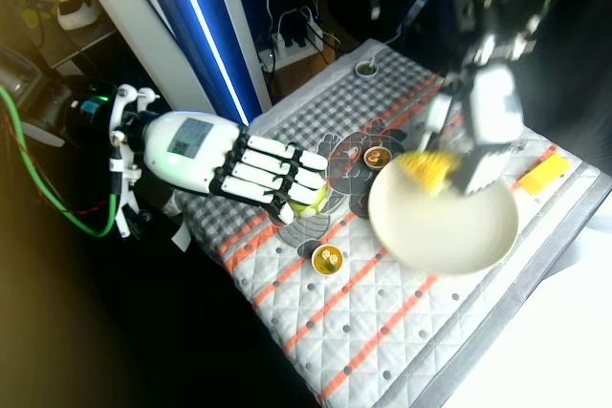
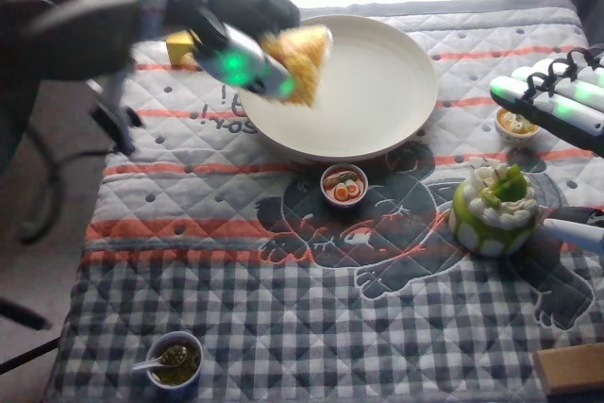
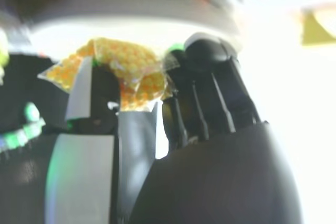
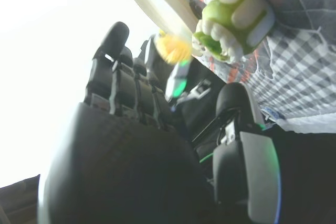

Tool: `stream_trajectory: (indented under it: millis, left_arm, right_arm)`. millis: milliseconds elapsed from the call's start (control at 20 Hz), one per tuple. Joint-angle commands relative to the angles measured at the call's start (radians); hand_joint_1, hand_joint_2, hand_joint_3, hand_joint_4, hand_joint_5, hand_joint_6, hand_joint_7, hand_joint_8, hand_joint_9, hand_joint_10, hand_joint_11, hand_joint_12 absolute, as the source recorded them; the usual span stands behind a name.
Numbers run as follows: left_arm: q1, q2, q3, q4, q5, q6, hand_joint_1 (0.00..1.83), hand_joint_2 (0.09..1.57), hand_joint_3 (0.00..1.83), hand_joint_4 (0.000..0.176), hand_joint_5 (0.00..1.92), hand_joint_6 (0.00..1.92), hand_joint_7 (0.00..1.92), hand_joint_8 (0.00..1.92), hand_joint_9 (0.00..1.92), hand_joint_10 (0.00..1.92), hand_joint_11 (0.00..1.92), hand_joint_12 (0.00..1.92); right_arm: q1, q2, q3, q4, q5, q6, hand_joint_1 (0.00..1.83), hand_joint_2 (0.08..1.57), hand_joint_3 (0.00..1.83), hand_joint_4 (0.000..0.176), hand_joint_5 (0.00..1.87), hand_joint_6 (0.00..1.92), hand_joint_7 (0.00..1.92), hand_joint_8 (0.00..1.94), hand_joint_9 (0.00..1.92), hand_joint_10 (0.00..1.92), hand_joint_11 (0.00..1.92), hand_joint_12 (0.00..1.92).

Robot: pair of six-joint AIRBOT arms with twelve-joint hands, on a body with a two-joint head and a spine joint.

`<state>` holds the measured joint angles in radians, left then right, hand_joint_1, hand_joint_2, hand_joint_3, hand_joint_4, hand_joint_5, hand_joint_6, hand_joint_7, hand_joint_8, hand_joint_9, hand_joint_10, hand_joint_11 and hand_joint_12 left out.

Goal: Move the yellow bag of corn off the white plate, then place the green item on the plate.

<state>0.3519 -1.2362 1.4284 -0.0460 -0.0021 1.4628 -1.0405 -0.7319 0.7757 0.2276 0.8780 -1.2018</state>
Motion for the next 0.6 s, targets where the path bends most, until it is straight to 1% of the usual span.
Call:
stream_trajectory:
  millis: [0, 50, 100, 150, 200, 250, 300, 350, 400, 450, 500, 550]
  left_arm:
    - [-0.017, 0.012, -0.031, -0.010, -0.142, 0.014, 1.08, 1.34, 0.00, 0.021, 0.61, 1.62, 0.55, 1.66, 0.45, 1.89, 0.57, 1.92]
    - [-0.022, 0.046, -0.075, -0.005, -0.163, 0.033, 1.08, 1.35, 0.00, 0.010, 0.57, 1.70, 0.58, 1.59, 0.40, 1.78, 0.40, 1.92]
    - [-0.021, 0.093, -0.136, 0.032, -0.193, 0.033, 1.12, 1.35, 0.00, 0.000, 0.60, 1.77, 0.55, 1.50, 0.33, 1.61, 0.23, 1.92]
    - [-0.015, 0.122, -0.176, 0.050, -0.210, 0.033, 1.07, 1.33, 0.00, 0.000, 0.61, 1.61, 0.33, 1.20, 0.17, 1.32, 0.04, 1.81]
    - [0.004, 0.156, -0.223, 0.072, -0.235, 0.033, 1.11, 1.35, 0.00, 0.000, 0.62, 1.73, 0.47, 1.46, 0.22, 1.39, 0.04, 1.85]
    - [0.025, 0.183, -0.259, 0.081, -0.260, 0.033, 1.08, 1.34, 0.01, 0.000, 0.60, 1.65, 0.54, 1.64, 0.43, 1.82, 0.47, 1.91]
    - [0.056, 0.214, -0.299, 0.081, -0.287, 0.033, 1.09, 1.33, 0.00, 0.020, 0.61, 1.61, 0.60, 1.61, 0.45, 1.90, 0.52, 1.92]
    - [0.089, 0.239, -0.334, 0.080, -0.314, 0.033, 1.08, 1.33, 0.00, 0.029, 0.60, 1.59, 0.60, 1.64, 0.42, 1.92, 0.49, 1.92]
    - [0.118, 0.260, -0.362, 0.077, -0.335, 0.033, 1.07, 1.35, 0.01, 0.025, 0.54, 1.68, 0.60, 1.64, 0.43, 1.92, 0.51, 1.92]
    - [0.147, 0.278, -0.383, 0.071, -0.355, 0.032, 1.07, 1.35, 0.01, 0.002, 0.50, 1.73, 0.64, 1.58, 0.48, 1.89, 0.56, 1.92]
    - [0.185, 0.297, -0.408, 0.053, -0.381, 0.032, 1.08, 1.34, 0.00, 0.003, 0.53, 1.72, 0.65, 1.56, 0.49, 1.87, 0.54, 1.92]
    - [0.216, 0.310, -0.426, 0.044, -0.401, 0.031, 1.08, 1.34, 0.00, 0.012, 0.54, 1.71, 0.64, 1.58, 0.49, 1.91, 0.59, 1.92]
  right_arm:
    - [0.001, -0.002, 0.003, -0.001, 0.123, 0.004, 0.57, 1.29, 0.00, 0.000, 0.00, 0.00, 0.04, 0.00, 0.06, 0.09, 0.00, 1.05]
    - [0.000, -0.002, 0.003, 0.001, 0.123, 0.004, 0.55, 1.29, 0.00, 0.000, 0.00, 0.00, 0.03, 0.00, 0.06, 0.08, 0.00, 1.14]
    - [0.000, -0.002, 0.003, 0.003, 0.123, 0.006, 0.54, 1.30, 0.00, 0.000, 0.00, 0.00, 0.03, 0.00, 0.06, 0.08, 0.00, 1.15]
    - [-0.001, -0.002, 0.003, 0.003, 0.123, 0.007, 0.52, 1.30, 0.00, 0.000, 0.00, 0.00, 0.03, 0.00, 0.05, 0.08, 0.00, 1.01]
    - [-0.002, -0.002, 0.002, 0.004, 0.123, 0.008, 0.51, 1.31, 0.00, 0.000, 0.00, 0.00, 0.02, 0.00, 0.05, 0.07, 0.00, 0.92]
    - [-0.002, -0.002, 0.002, 0.005, 0.123, 0.009, 0.52, 1.30, 0.00, 0.000, 0.00, 0.00, 0.03, 0.00, 0.05, 0.07, 0.00, 0.91]
    - [-0.003, -0.002, 0.002, 0.006, 0.123, 0.011, 0.51, 1.30, 0.00, 0.000, 0.00, 0.00, 0.04, 0.00, 0.07, 0.07, 0.00, 0.94]
    - [-0.004, -0.002, 0.002, 0.008, 0.123, 0.012, 0.50, 1.30, 0.00, 0.000, 0.00, 0.00, 0.04, 0.00, 0.08, 0.08, 0.00, 0.96]
    - [-0.004, -0.002, 0.001, 0.008, 0.123, 0.013, 0.51, 1.30, 0.00, 0.000, 0.00, 0.00, 0.04, 0.00, 0.08, 0.07, 0.00, 0.89]
    - [-0.004, -0.002, 0.001, 0.008, 0.123, 0.015, 0.48, 1.31, 0.00, 0.000, 0.00, 0.00, 0.02, 0.00, 0.05, 0.05, 0.00, 0.68]
    - [-0.004, -0.002, 0.000, 0.008, 0.123, 0.016, 0.48, 1.31, 0.00, 0.000, 0.00, 0.00, 0.02, 0.01, 0.05, 0.05, 0.00, 0.64]
    - [-0.004, -0.002, 0.000, 0.008, 0.123, 0.016, 0.50, 1.31, 0.00, 0.000, 0.00, 0.00, 0.03, 0.01, 0.06, 0.05, 0.00, 0.68]
